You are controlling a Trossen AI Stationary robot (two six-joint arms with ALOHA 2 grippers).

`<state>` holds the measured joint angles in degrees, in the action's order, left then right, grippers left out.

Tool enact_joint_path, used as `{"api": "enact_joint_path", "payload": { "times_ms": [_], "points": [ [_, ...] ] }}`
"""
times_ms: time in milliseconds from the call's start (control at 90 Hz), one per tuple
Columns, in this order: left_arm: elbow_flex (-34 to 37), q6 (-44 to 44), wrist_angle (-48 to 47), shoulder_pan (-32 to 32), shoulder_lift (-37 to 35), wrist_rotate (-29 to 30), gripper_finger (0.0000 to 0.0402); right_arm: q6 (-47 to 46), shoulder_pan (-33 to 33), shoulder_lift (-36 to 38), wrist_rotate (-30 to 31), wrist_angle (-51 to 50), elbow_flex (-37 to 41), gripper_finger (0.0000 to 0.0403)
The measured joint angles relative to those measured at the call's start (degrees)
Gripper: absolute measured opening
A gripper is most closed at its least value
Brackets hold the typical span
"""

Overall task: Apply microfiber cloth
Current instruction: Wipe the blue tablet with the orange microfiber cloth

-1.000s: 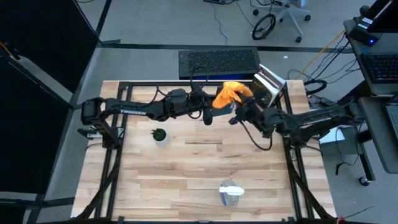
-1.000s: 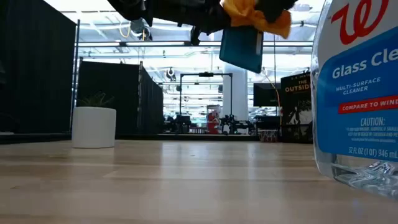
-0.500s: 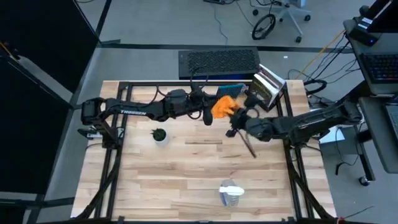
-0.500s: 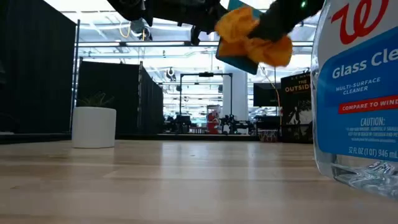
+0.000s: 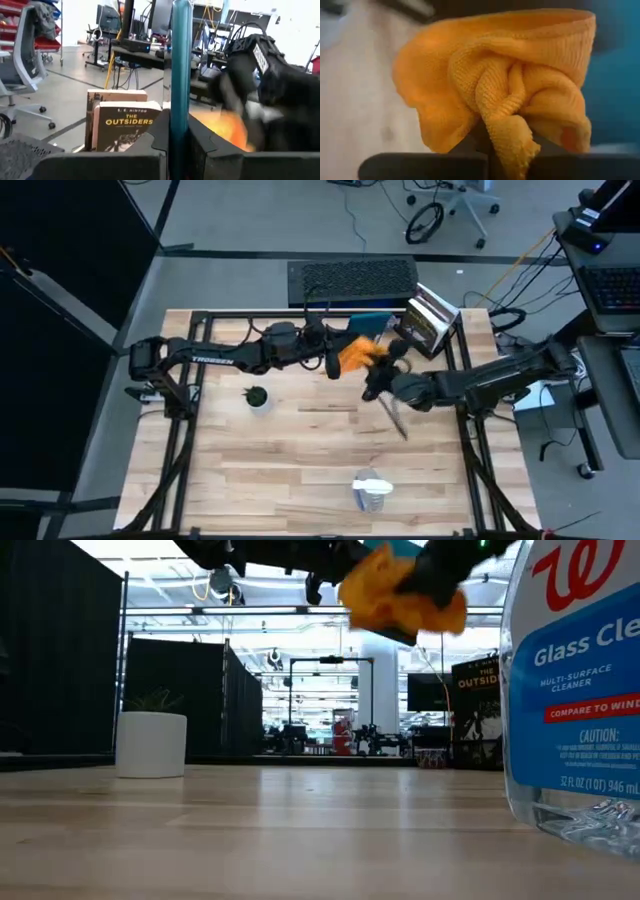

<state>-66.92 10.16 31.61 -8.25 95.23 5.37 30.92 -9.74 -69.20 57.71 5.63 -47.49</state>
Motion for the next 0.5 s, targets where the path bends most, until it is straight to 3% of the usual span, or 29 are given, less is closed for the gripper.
{"api": "enact_joint_path", "payload": {
  "times_ms": [211,500],
  "points": [
    [0.02,0.04,0.02,0.04,0.10,-0.42,0.0008,-4.28,0.83,4.47,-1.23,-1.64,0.47,0.0011],
    [0.25,-0.63,-0.66,0.04,0.38,-0.12,0.0008,-16.85,1.03,-3.15,-7.04,-3.66,5.92,0.0011]
  ]
}}
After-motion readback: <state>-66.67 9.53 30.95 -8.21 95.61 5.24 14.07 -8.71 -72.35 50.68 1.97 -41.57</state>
